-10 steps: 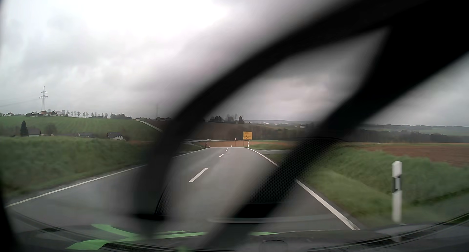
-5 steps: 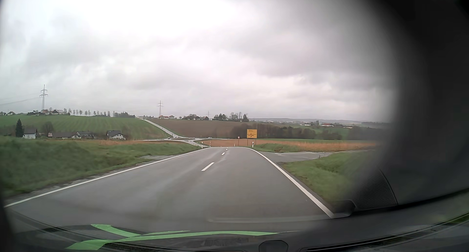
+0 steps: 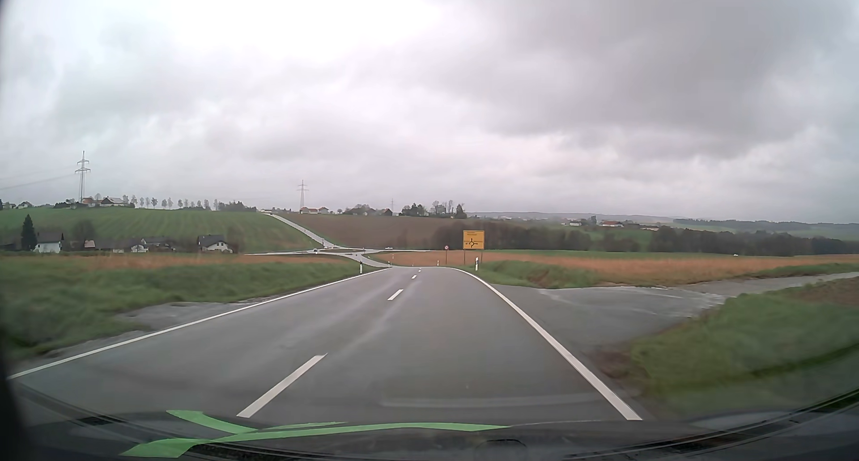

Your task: Follow the waypoints while adhering to traffic rules and regulations

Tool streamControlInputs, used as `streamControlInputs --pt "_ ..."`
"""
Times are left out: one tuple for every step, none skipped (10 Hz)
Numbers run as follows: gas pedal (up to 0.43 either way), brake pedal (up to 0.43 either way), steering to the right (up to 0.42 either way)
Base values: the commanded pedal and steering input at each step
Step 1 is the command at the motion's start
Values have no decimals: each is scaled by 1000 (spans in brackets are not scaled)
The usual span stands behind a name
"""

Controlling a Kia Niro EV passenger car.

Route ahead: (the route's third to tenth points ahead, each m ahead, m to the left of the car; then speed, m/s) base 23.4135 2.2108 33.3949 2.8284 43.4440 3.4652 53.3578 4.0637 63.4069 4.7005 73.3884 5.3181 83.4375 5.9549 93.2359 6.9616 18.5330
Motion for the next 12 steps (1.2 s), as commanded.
streamControlInputs --pt "0 0 -12" --pt "0 0 -11" --pt "0 0 -10" --pt "0 0 -10" --pt "0 0 -10" --pt "0 0 -10" --pt "0 0 -10" --pt "0 0 -10" --pt "0 0 -10" --pt "0 0 -9" --pt "0 0 -9" --pt "0 0 -9"
